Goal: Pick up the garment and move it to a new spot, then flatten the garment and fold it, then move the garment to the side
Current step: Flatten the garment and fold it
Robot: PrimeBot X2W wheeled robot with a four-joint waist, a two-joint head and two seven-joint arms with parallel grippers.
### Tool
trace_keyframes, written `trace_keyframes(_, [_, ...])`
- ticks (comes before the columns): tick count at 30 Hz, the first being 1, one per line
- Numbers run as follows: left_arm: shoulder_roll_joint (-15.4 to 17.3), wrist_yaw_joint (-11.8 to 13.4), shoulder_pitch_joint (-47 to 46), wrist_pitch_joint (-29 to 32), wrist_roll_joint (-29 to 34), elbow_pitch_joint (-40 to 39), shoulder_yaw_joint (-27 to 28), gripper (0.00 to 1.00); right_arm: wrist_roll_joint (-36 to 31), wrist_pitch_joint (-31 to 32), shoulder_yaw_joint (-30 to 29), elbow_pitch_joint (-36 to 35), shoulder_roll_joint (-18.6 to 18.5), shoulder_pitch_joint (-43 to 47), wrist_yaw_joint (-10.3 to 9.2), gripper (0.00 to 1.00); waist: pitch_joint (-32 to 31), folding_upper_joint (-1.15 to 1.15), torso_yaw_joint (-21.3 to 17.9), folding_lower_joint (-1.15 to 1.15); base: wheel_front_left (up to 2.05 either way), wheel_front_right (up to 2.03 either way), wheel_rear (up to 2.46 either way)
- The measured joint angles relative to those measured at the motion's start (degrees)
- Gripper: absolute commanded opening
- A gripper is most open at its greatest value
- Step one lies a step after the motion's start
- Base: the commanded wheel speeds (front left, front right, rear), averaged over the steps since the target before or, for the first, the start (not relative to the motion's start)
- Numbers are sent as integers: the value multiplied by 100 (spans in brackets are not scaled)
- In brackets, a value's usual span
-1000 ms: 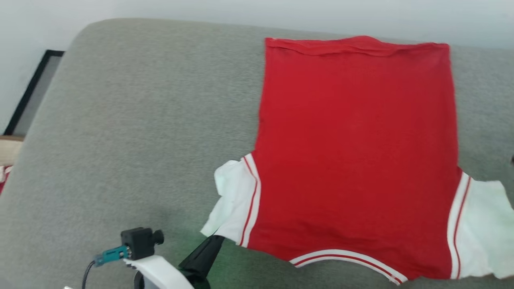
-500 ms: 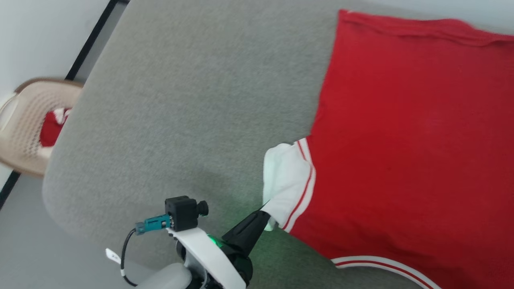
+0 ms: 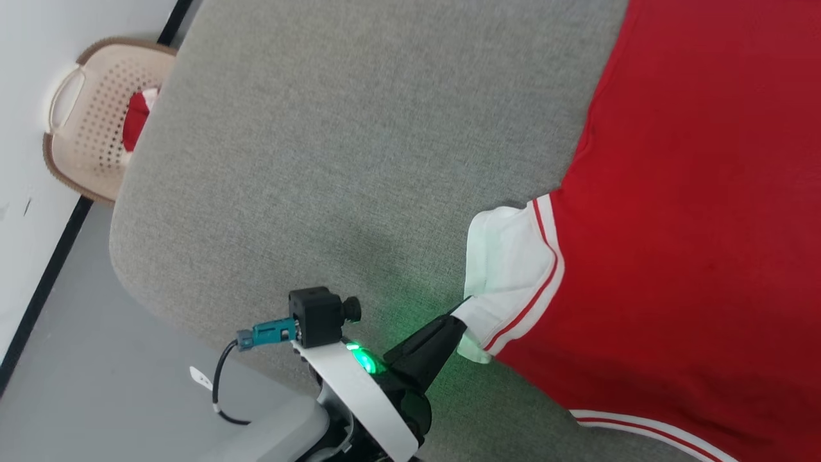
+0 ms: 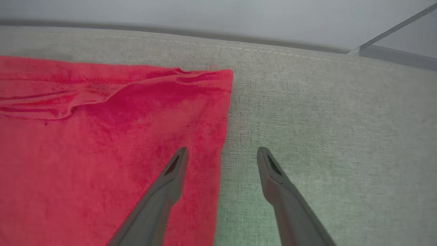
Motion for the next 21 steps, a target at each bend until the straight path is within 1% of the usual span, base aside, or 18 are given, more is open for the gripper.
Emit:
trace_keyframes(3, [-5,0,-93,0,3,-57,-20,0,-164,242,-56,168,27,-164,0,100,221,0,57,1,0,0,0])
trace_keyframes(7, [-29,0,-168,0,9,-136,11,0,-278,524,-19,209,67,-390,-1,100,455,0,84,0,0,0,0])
trace_keyframes(8, [-34,0,-168,0,10,-144,14,0,-274,549,-9,190,75,-440,-1,96,500,0,83,0,0,0,0])
trace_keyframes(9, [-42,0,-170,0,13,-153,19,0,-271,560,-7,177,89,-476,-1,42,541,0,80,0,0,0,0])
trace_keyframes(10, [-46,-1,-171,0,20,-157,26,0,-271,560,12,157,102,-498,-1,0,572,0,73,0,0,0,0])
trace_keyframes(13, [-62,0,-205,0,36,-154,67,0,-252,458,64,127,125,-572,0,0,637,0,30,0,0,0,0])
trace_keyframes(17, [-56,-1,-249,0,81,-137,231,0,-138,245,88,133,254,-665,1,0,636,0,-99,0,0,0,0])
trace_keyframes(21, [9,0,-200,0,163,-103,437,0,222,190,530,-3,276,-583,0,0,541,0,-298,0,0,0,0])
